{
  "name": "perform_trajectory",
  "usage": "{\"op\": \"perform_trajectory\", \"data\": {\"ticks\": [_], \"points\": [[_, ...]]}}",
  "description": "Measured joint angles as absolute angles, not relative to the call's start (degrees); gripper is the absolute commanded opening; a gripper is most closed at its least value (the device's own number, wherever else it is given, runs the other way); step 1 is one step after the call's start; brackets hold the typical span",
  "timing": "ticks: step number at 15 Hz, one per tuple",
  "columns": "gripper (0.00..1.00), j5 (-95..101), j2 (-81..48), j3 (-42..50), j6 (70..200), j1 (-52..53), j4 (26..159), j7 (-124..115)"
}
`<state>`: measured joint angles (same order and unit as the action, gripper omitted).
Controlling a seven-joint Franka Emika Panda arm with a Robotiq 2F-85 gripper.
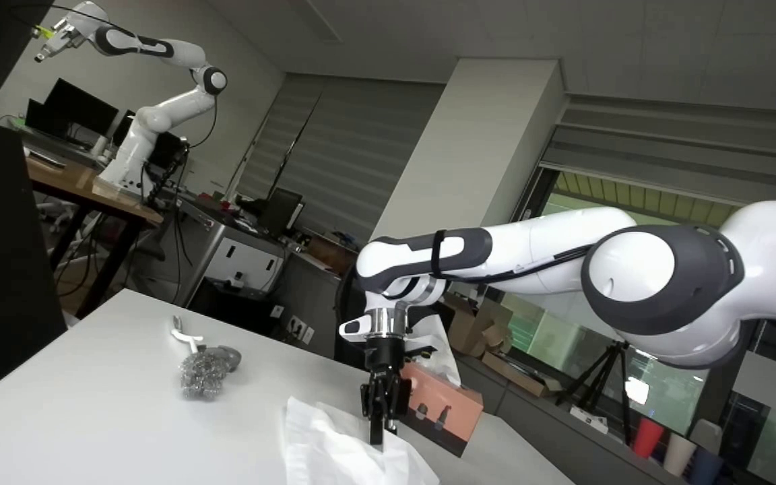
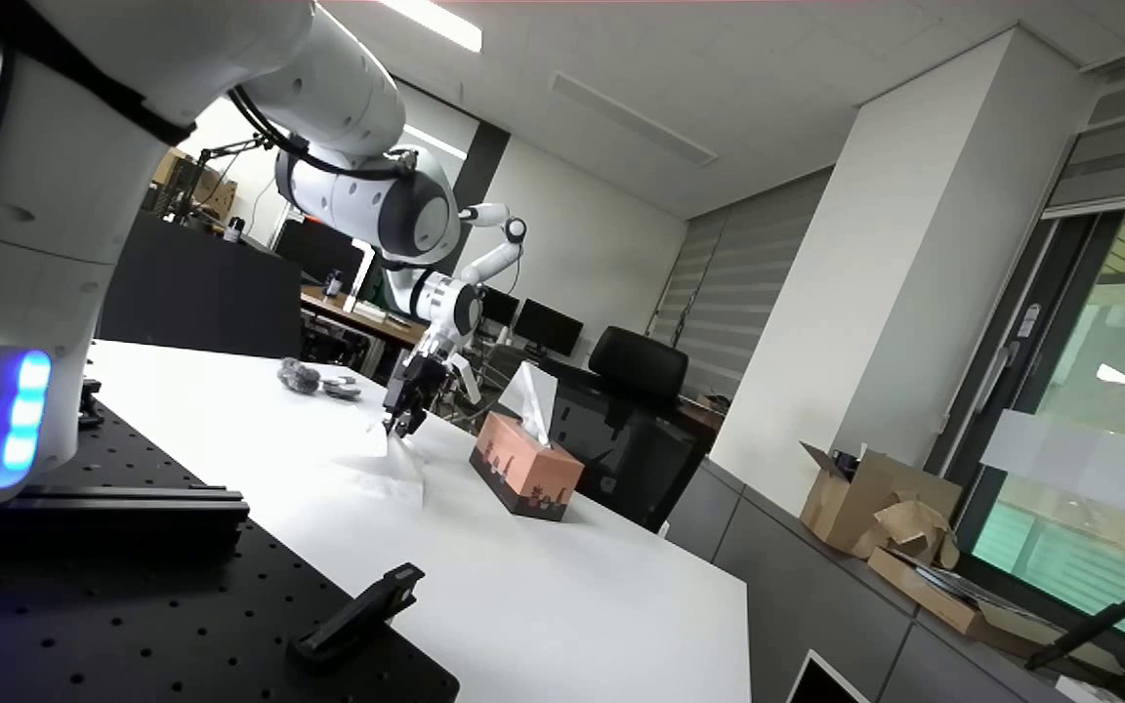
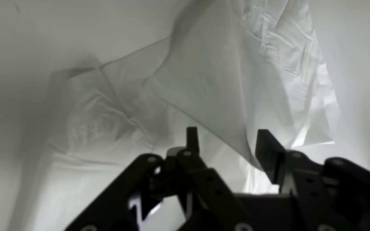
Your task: Remove a wipe from the wipe holder and place it on the table
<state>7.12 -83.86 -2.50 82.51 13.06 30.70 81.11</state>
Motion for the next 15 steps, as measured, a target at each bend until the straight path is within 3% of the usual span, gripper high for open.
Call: {"op": "perform_trajectory", "data": {"ticks": [2,4,10,15], "points": [[0.94,8.16,-83.72,-1.72,82.09,14.26,29.98,78.77],[1.00,9.02,-83.74,-1.17,80.39,15.15,28.76,76.71],[1.00,8.98,-83.73,-0.94,71.67,14.98,24.70,74.21],[1.00,12.27,-83.71,1.79,75.84,15.99,21.24,72.06]]}}
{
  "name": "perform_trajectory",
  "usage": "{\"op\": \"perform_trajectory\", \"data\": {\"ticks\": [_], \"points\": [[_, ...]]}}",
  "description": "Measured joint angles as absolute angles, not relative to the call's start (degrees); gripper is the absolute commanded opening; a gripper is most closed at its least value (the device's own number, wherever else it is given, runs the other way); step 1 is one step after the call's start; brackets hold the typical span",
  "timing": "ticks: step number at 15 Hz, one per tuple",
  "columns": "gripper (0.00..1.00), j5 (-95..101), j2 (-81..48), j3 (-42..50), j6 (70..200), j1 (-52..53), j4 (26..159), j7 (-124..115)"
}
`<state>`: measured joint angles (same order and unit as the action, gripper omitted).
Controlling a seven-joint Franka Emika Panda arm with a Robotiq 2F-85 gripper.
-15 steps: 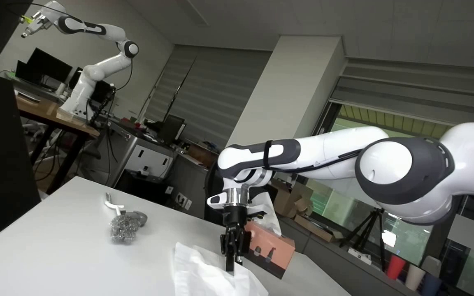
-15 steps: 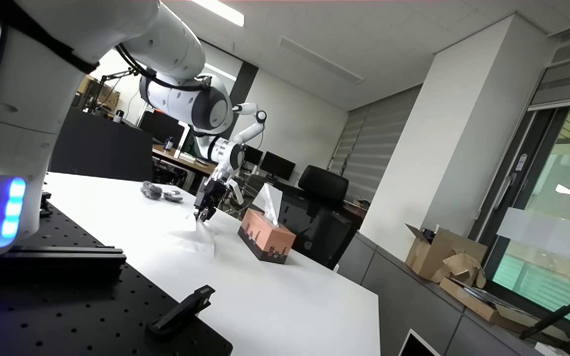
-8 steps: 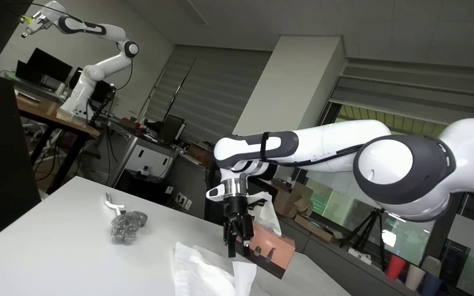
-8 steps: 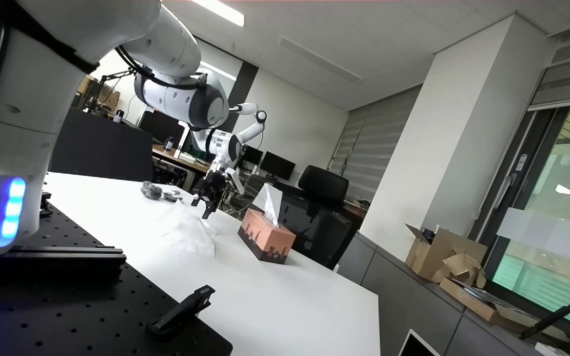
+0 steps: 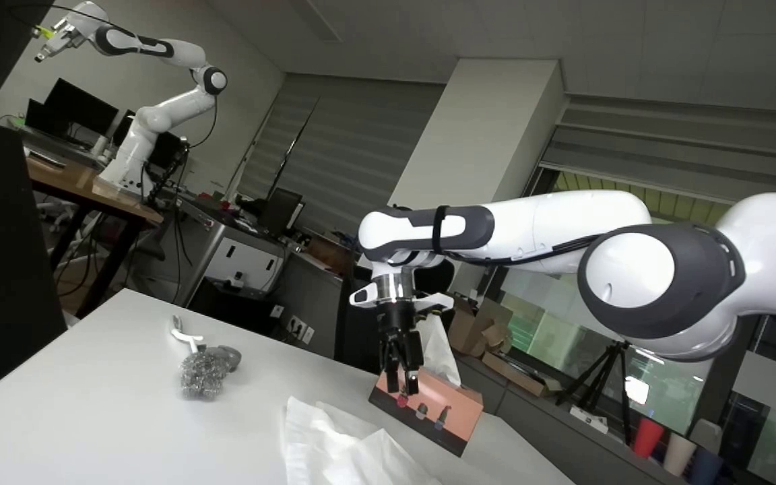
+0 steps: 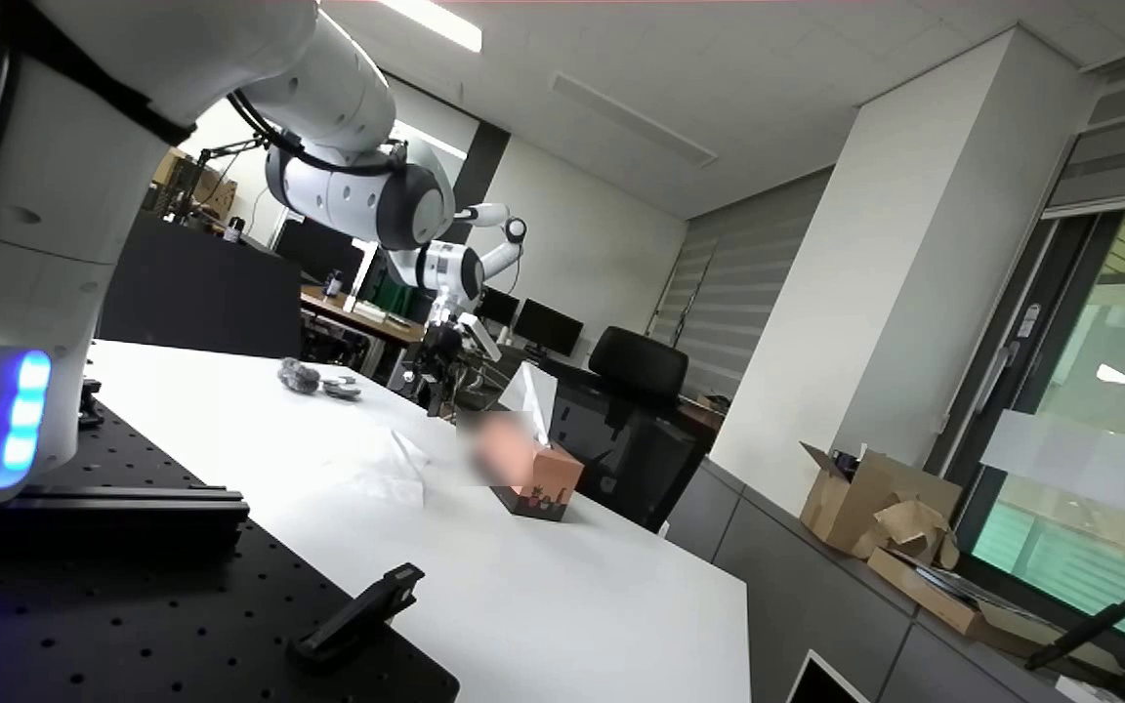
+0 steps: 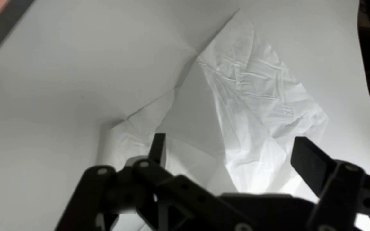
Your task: Remove a wipe from the wipe holder and place it on the table
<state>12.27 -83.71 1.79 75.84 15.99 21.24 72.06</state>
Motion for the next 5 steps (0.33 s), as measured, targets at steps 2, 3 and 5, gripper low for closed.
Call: {"op": "perform_trajectory", "data": {"ticks": [2,3,5], "points": [[1.00,13.50,-83.62,3.15,78.20,16.97,21.03,70.26],[1.00,13.64,-83.63,3.55,78.59,17.28,21.04,69.73],[1.00,13.68,-83.63,3.68,78.88,17.42,21.04,69.38]]}}
